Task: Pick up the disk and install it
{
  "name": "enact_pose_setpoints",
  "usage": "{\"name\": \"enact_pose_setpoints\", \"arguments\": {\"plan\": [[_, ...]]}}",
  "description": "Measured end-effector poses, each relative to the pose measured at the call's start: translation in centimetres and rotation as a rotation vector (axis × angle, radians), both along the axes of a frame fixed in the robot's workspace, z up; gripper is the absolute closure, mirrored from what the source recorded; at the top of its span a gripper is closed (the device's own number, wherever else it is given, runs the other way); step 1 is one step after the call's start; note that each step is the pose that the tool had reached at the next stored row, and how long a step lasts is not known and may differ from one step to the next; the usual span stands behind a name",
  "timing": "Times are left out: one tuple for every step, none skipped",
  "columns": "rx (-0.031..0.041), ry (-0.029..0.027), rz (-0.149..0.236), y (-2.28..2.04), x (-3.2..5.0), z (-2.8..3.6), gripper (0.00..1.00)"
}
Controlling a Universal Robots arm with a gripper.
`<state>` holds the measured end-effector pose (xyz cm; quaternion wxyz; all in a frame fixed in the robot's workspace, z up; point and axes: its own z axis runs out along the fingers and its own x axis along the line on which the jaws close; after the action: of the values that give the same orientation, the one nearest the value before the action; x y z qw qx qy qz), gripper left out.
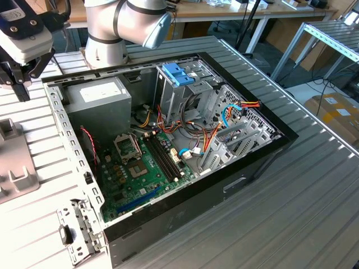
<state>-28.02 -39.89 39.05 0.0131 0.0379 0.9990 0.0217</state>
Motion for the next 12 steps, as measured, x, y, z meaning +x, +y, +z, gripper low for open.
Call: {"name": "enact_pose_setpoints", "arguments": {"plan": [[0.0000,0.0001,0.000,0.00,-0.06,0.00,0.89],[0.0000,0.0000,0.000,0.00,-0.10,0.00,0.89],[0.0000,0.0000,0.000,0.00,-0.16,0.00,0.89],[0.0000,0.0000,0.000,0.00,-0.21,0.00,0.89],[0.0000,0.0000,0.000,0.00,-0.26,0.00,0.89],[0.0000,0.0000,0.000,0.00,-0.31,0.00,0.89],[0.0000,0.0001,0.000,0.00,-0.36,0.00,0.89],[0.0000,0.0000,0.000,0.00,-0.41,0.00,0.89],[0.0000,0.0000,0.000,0.00,-0.47,0.00,0.89],[0.0000,0.0000,0.000,0.00,-0.52,0.00,0.89],[0.0000,0.0000,0.000,0.00,-0.58,0.00,0.89],[0.0000,0.0000,0.000,0.00,-0.63,0.00,0.89]]}}
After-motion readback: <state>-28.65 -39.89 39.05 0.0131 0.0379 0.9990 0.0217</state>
